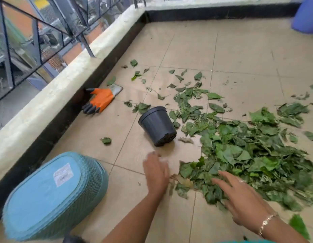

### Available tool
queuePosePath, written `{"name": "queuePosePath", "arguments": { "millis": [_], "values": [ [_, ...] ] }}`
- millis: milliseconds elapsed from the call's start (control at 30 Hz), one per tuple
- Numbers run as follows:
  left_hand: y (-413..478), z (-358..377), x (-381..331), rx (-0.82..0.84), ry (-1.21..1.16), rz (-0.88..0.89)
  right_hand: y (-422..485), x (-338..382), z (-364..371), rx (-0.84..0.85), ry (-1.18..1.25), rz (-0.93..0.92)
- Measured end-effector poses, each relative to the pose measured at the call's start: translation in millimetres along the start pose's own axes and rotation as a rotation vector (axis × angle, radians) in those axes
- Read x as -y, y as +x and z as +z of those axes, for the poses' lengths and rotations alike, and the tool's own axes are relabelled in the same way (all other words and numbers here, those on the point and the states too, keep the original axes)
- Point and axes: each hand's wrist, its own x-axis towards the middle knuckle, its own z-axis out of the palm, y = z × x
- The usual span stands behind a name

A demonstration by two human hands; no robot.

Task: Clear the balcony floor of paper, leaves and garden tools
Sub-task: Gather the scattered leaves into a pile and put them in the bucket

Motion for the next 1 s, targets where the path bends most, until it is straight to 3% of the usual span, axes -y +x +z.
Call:
{"name": "queuePosePath", "arguments": {
  "millis": [67, 200, 333, 500, 633, 767, 833, 933, 1000],
  "values": [
    [36.2, -11.0, 31.2, -0.131, 0.121, -0.163, 12.2, 0.1, -0.5, -0.054, -0.023, -0.030],
    [109.5, -43.1, 87.1, -0.130, 0.276, -0.395, 36.4, 7.1, 17.2, -0.162, -0.095, -0.061],
    [133.5, -47.0, 104.3, -0.045, 0.263, -0.482, 49.9, 14.9, 32.6, -0.230, -0.138, -0.155],
    [70.2, -4.3, 58.0, 0.002, 0.168, -0.229, 55.8, 5.6, 36.2, -0.228, -0.160, -0.123],
    [-3.2, 25.0, -5.2, 0.146, 0.031, -0.049, 54.4, 7.6, 36.2, -0.271, -0.134, -0.084],
    [-23.0, 41.8, -59.4, 0.432, -0.477, 0.104, 50.8, 5.6, 45.1, -0.407, -0.182, -0.135],
    [-16.6, 41.1, -64.2, 0.376, -0.602, 0.036, 47.6, 7.1, 56.8, -0.456, -0.235, -0.237],
    [-20.8, 37.9, -43.4, 0.189, -0.542, -0.072, 45.5, 9.7, 78.5, -0.385, -0.327, -0.348],
    [-37.4, 38.6, -36.8, 0.221, -0.465, -0.058, 43.9, 1.5, 89.5, -0.331, -0.406, -0.358]
  ]
}}
